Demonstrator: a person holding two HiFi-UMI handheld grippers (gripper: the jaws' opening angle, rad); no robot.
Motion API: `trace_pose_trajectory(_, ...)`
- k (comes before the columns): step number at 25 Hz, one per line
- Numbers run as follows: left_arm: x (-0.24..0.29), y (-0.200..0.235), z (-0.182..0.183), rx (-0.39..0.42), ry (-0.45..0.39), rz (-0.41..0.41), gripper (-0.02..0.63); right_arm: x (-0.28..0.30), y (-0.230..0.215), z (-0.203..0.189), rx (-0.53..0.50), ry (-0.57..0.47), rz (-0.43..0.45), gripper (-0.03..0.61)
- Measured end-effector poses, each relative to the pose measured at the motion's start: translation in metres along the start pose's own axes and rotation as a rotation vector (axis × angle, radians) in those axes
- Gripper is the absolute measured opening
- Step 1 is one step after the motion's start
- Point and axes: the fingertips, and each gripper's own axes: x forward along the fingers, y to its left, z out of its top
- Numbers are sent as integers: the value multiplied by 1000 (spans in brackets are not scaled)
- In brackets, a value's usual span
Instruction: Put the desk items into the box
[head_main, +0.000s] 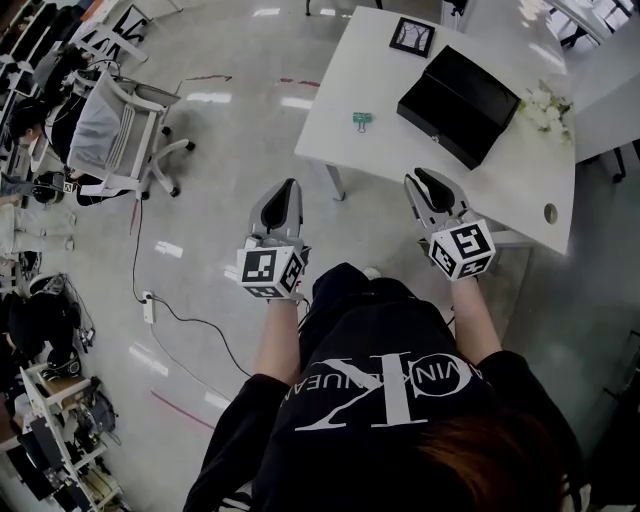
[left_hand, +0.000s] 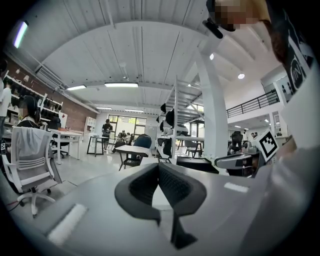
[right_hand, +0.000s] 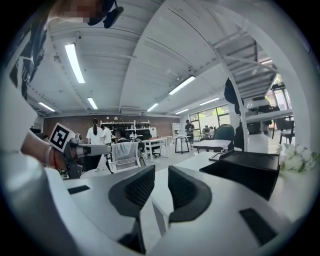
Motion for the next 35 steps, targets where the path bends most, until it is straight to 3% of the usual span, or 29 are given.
trace_pose_trajectory(10, 27, 12, -11, -7, 49, -24, 11, 32, -9, -7, 5, 47, 20, 44)
trace_pose_trajectory(21, 100, 37, -8, -6, 74, -105, 11, 94, -28, -17, -9, 131, 40, 44)
trace_pose_trajectory(26, 126, 46, -13, -9, 98, -130, 11, 122, -31, -27, -83, 209, 62, 44)
trace_pose_trajectory(35, 168, 63, -30, -6, 153, -181, 11, 169, -38, -57, -303, 388, 105, 44)
